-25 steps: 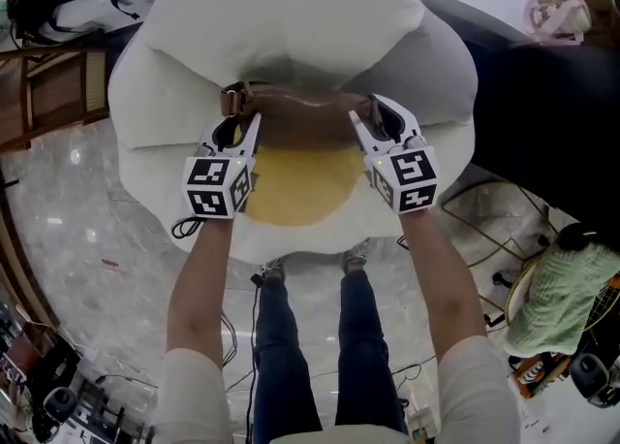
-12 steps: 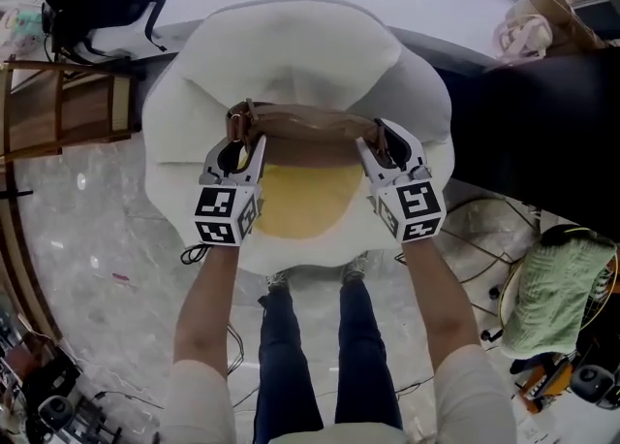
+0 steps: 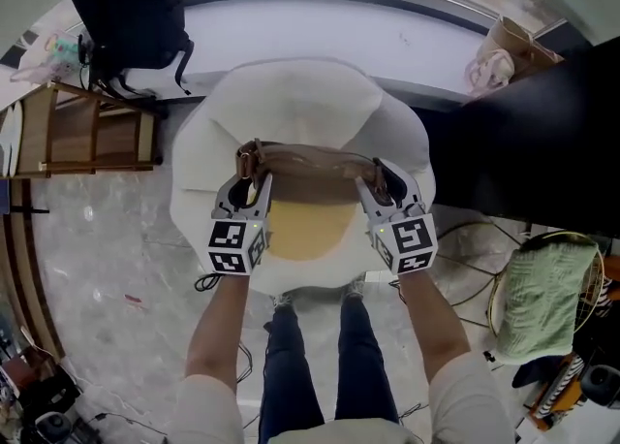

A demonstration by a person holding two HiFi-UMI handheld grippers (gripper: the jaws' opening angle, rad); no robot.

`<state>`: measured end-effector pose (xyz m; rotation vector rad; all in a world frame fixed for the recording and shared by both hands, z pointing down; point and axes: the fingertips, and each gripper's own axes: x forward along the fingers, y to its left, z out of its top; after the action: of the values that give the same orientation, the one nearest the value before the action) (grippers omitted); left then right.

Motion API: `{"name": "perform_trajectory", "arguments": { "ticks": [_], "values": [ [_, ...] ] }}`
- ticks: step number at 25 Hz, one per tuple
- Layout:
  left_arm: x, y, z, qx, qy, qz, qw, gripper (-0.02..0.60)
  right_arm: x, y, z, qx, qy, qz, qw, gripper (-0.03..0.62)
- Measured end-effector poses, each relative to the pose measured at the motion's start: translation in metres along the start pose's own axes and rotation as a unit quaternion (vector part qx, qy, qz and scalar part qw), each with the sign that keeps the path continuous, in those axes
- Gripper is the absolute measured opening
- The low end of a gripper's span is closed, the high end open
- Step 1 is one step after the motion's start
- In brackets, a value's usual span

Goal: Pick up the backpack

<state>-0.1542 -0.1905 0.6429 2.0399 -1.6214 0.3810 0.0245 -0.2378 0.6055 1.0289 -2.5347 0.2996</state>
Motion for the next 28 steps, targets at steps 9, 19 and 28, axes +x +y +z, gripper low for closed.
{"name": "perform_trajectory", "arguments": {
  "ticks": [9,19,28],
  "values": [
    [-0.053,-0.028,0.059,-0.005,-0.022,0.005,0.9997,0.117,-0.052,0.01,0.074,-0.02,-0.02,0.007,1.0,0.167],
    [-0.116,-0.053,0.117,-0.001,-0.041,0.017,0.999,0.117,-0.106,0.03,0.144,-0.029,-0.032,0.007,0.999,0.167],
    [-0.162,-0.075,0.165,0.011,-0.06,0.018,0.998,0.117,-0.151,0.042,0.198,-0.039,-0.058,-0.003,0.998,0.167]
  ]
}}
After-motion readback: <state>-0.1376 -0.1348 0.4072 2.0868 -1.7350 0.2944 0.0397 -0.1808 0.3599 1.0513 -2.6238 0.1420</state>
